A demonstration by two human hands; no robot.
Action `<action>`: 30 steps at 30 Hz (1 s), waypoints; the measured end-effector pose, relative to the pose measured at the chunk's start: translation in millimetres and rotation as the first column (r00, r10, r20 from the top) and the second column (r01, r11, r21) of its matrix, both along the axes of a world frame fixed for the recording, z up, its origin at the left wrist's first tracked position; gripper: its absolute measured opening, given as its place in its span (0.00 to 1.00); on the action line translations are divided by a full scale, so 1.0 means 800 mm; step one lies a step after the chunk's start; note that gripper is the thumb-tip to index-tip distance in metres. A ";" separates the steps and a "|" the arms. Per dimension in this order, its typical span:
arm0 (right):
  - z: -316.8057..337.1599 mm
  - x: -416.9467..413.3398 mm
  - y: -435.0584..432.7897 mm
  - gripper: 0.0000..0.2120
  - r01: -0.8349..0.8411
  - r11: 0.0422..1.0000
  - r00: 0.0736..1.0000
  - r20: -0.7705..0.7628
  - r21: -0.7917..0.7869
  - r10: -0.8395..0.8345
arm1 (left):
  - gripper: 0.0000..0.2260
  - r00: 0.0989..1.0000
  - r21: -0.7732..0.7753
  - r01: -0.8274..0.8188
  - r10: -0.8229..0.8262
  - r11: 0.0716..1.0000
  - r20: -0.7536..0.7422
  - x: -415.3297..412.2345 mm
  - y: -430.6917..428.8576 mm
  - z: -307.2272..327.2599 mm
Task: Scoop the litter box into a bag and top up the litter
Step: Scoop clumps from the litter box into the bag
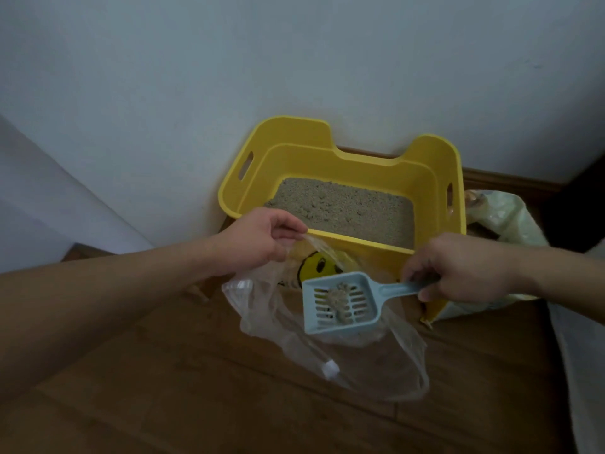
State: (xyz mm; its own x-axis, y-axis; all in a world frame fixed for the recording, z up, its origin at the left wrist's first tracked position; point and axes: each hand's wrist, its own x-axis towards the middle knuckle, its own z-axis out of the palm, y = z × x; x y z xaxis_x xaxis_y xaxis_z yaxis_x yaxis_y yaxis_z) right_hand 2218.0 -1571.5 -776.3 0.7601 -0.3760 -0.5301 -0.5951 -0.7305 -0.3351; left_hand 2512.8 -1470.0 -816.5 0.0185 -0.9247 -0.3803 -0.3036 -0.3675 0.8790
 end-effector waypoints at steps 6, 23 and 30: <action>-0.033 0.015 0.022 0.09 -0.092 0.995 0.994 -0.069 -0.034 0.090 | 0.27 1.000 0.008 0.001 -0.001 1.000 -0.010 0.000 0.006 -0.003; -0.053 0.017 0.013 0.09 -0.020 1.000 1.000 0.010 -0.017 0.020 | 0.27 0.998 0.010 -0.034 0.034 0.999 -0.051 0.005 0.008 -0.012; -0.040 0.014 0.013 0.08 0.056 0.995 0.996 0.058 0.077 -0.060 | 0.27 0.999 0.015 -0.028 0.028 1.000 -0.040 0.009 0.012 -0.011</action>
State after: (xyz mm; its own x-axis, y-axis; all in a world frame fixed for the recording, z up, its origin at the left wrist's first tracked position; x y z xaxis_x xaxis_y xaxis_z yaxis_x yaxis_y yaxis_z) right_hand 2228.9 -1561.4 -808.3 0.7693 -0.3812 -0.5127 -0.6130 -0.6665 -0.4242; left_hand 2519.9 -1460.2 -825.3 0.0287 -0.9185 -0.3945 -0.2572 -0.3881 0.8850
